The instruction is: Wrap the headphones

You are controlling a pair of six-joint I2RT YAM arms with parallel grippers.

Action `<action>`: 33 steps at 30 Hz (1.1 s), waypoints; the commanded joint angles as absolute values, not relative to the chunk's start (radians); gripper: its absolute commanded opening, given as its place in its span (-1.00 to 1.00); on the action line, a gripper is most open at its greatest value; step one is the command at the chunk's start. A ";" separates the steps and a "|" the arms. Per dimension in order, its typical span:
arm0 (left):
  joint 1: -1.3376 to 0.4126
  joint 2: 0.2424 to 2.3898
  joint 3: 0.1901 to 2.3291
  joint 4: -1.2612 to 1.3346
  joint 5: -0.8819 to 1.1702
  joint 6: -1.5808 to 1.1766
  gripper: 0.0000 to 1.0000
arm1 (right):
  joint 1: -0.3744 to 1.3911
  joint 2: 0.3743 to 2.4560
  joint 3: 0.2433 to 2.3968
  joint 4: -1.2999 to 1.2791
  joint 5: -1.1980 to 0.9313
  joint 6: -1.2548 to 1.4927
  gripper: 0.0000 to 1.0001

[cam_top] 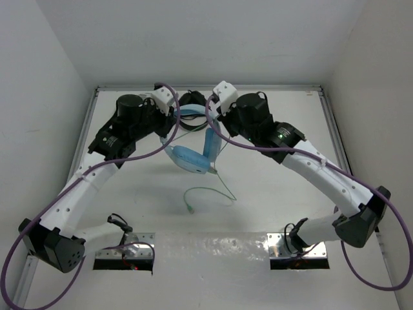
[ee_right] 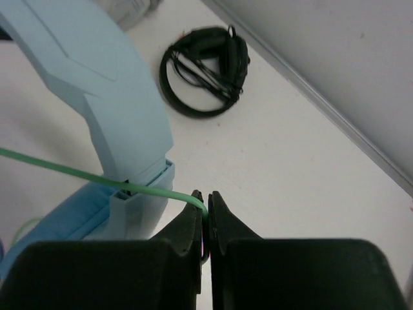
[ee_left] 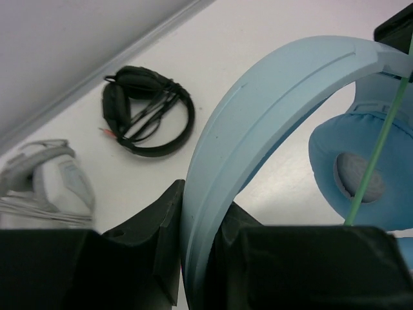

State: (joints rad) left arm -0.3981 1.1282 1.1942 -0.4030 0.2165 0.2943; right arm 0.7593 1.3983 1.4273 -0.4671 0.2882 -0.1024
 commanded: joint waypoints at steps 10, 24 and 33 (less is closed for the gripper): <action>-0.370 1.111 1.370 -0.637 0.485 -0.070 -1.00 | 0.557 1.293 1.283 -0.118 0.122 -0.008 -0.44; -0.357 1.226 1.644 -0.603 0.584 -0.313 -1.00 | 0.546 1.498 0.999 0.343 -0.112 0.333 0.13; -0.347 1.270 1.741 -0.630 0.548 -0.331 -1.00 | 0.548 1.646 1.023 0.402 0.034 0.384 0.30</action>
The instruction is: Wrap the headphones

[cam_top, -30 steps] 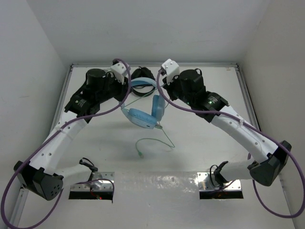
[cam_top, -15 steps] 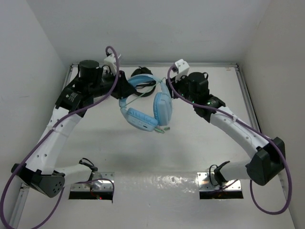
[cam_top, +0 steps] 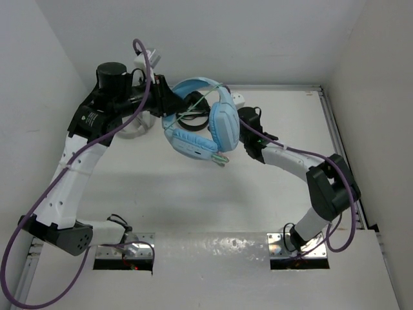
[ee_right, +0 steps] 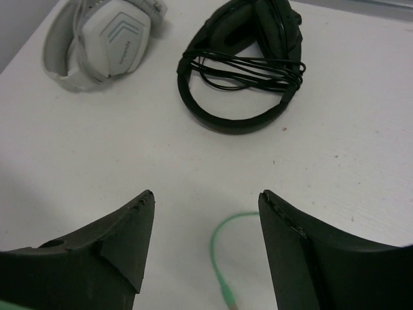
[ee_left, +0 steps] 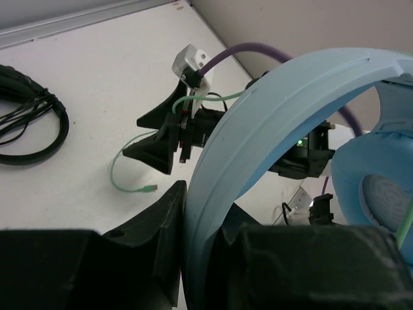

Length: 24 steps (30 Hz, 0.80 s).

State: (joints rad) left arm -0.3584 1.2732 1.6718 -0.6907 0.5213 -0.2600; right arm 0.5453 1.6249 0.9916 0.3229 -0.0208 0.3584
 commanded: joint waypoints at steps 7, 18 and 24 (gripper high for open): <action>-0.325 1.330 1.882 -0.646 0.509 -0.354 -1.00 | 0.500 1.674 0.983 0.330 0.003 0.368 0.57; -0.311 1.362 1.901 -0.621 0.494 -0.411 -1.00 | 0.488 1.718 1.026 0.457 0.018 0.578 -0.58; -0.305 1.376 1.916 -0.637 0.394 -0.497 -1.00 | 0.494 1.723 0.965 0.542 0.028 0.684 -1.00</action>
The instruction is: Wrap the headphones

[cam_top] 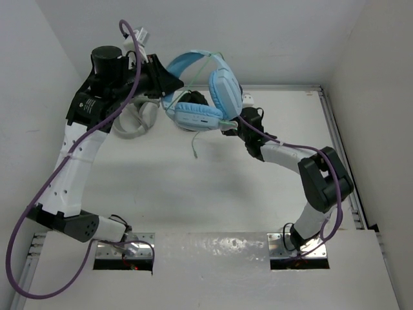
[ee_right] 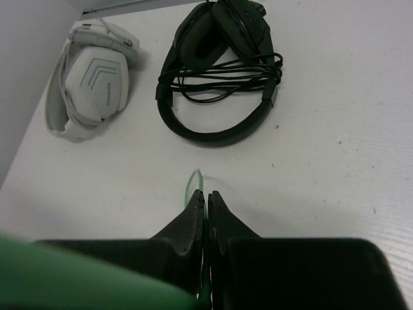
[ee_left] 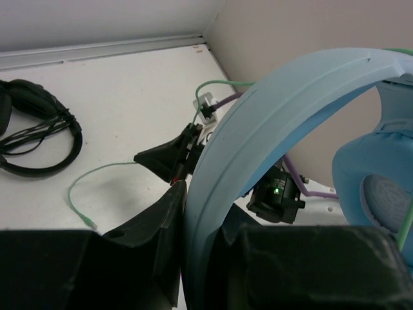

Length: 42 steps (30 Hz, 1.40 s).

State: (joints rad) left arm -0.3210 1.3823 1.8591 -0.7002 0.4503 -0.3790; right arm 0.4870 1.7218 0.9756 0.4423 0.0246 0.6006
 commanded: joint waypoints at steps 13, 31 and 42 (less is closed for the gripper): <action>-0.146 1.568 2.146 -0.595 0.266 -0.755 -1.00 | 0.914 1.706 0.956 0.268 0.035 0.348 -1.00; -0.137 1.488 1.665 -0.529 0.114 -0.323 -1.00 | 1.074 1.893 1.746 -0.445 -0.091 0.166 -1.00; -0.218 1.442 1.309 -0.362 -0.169 0.218 -1.00 | 1.074 1.747 1.829 -0.680 0.070 0.394 -1.00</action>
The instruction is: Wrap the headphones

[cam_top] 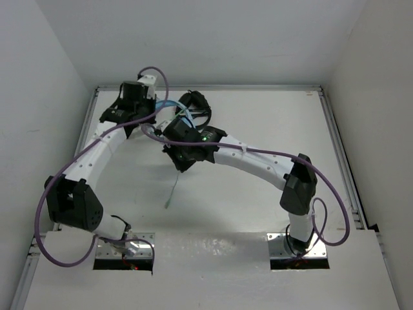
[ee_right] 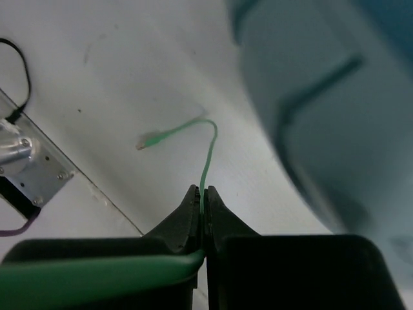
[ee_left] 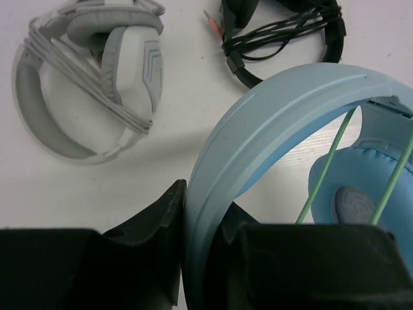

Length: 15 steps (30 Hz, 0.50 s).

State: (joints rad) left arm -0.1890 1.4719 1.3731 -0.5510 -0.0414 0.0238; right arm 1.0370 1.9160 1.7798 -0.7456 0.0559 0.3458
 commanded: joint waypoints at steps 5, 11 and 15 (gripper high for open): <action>-0.314 1.321 1.094 -0.266 -0.209 0.402 -1.00 | 1.075 1.694 1.815 -0.701 0.234 0.440 -1.00; -0.336 1.252 0.974 -0.244 -0.265 0.498 -1.00 | 1.074 1.681 1.934 -0.934 0.443 0.417 -1.00; -0.336 1.232 0.969 -0.274 -0.210 0.439 -1.00 | 1.072 1.623 1.870 -0.999 0.538 0.332 -1.00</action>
